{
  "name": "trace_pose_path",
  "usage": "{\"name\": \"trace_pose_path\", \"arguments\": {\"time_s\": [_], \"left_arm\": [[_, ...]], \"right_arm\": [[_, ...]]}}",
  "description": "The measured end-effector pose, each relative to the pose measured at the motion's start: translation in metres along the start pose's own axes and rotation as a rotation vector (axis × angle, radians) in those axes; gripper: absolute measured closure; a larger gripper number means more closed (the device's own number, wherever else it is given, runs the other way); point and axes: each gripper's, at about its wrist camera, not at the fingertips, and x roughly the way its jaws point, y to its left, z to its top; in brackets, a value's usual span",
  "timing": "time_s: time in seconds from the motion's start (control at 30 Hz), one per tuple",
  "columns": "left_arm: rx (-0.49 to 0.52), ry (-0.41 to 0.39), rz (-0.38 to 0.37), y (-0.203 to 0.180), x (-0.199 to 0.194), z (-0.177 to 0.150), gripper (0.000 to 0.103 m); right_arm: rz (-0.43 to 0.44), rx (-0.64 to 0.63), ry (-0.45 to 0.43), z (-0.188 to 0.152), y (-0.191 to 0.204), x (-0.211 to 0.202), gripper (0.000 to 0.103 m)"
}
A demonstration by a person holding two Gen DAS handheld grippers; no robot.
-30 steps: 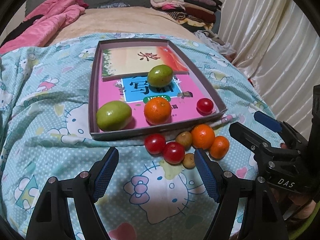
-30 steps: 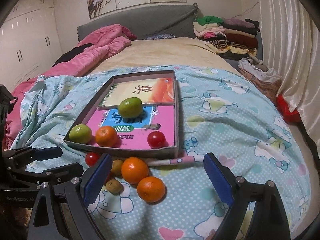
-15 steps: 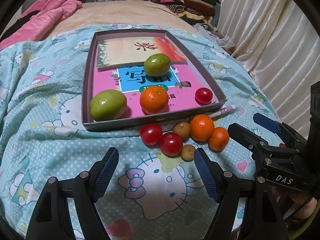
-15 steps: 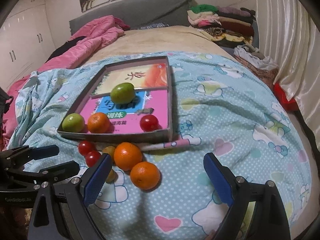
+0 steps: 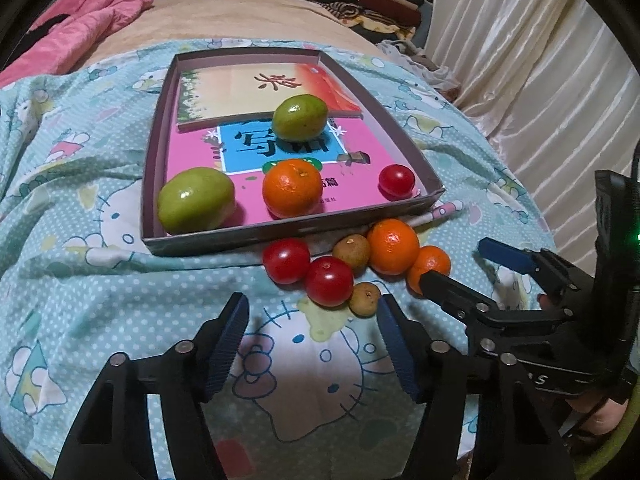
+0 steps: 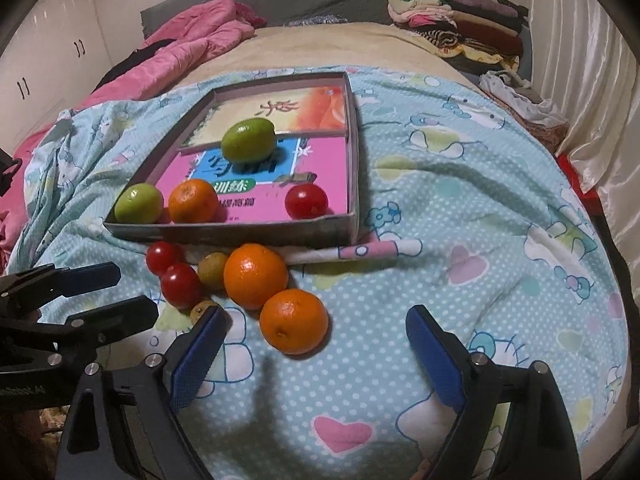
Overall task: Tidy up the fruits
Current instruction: 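Grasp an orange with the right tool while the left grasps a red cherry tomato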
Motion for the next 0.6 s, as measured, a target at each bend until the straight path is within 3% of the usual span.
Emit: {"name": "trace_pose_path", "arguments": {"time_s": [0.2,0.53,0.6], "left_arm": [[0.005,0.015,-0.013,-0.001,0.006,0.0,0.038],[0.004,0.046,-0.037,-0.001,0.019,0.002,0.053],[0.003,0.044,-0.042,-0.001,0.02,0.003,0.057]], "right_arm": [[0.008,-0.022,0.036,-0.002,0.004,0.008,0.03],[0.037,-0.032,0.086,-0.003,0.008,0.021,0.055],[0.047,-0.026,0.086,-0.002,0.007,0.022,0.056]]}}
